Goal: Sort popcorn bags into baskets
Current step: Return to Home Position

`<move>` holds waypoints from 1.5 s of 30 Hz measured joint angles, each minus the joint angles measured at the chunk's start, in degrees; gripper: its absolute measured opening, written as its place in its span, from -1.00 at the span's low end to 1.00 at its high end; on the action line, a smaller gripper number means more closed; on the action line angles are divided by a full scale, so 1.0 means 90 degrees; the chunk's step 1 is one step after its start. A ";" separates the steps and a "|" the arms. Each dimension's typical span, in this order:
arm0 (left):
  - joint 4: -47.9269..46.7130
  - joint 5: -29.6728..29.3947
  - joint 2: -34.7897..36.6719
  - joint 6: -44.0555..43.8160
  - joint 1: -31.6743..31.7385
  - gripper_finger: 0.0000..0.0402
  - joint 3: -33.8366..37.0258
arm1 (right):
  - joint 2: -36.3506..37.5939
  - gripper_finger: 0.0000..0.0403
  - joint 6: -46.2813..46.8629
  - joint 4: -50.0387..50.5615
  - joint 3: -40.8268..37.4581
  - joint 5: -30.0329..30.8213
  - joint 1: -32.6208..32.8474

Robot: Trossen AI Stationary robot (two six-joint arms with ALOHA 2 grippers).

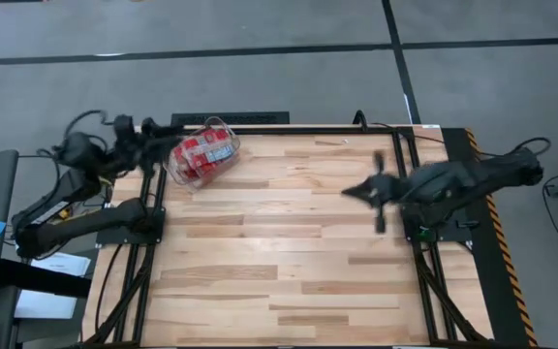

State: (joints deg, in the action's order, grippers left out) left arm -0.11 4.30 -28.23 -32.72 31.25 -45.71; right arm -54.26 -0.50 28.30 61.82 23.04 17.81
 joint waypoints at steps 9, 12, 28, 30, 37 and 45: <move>0.0820 -0.1039 -0.0118 0.0747 -0.1644 0.31 0.0894 | 0.2049 -0.91 -0.0548 -0.0216 -0.0186 0.0099 -0.0829; 0.1981 -0.1861 -0.0610 0.0913 -0.2436 0.31 0.1635 | 0.2921 -0.90 -0.0264 -0.0241 -0.0598 0.0008 -0.1195; 0.2770 -0.2982 0.2753 0.1695 -0.4027 0.31 0.3192 | 0.5747 -0.90 0.1379 0.0020 -0.2762 0.0544 -0.1713; 0.2522 -0.3141 0.3136 0.1899 -0.4036 0.31 0.3130 | 0.5717 -0.91 0.1341 0.0283 -0.2832 0.0428 -0.1706; 0.0808 -0.3389 0.2879 0.1490 -0.4049 0.31 0.3277 | 0.5984 -0.90 0.1765 0.0922 -0.2994 -0.0128 -0.1694; 0.2092 -0.3013 0.3112 0.1001 -0.4059 0.31 0.4841 | 0.6008 -0.92 0.2015 0.0100 -0.3868 -0.0699 -0.1694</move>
State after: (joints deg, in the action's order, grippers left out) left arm 18.71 -22.81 -0.22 -23.71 -5.29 -2.15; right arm -0.19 17.64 29.21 27.01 16.75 2.57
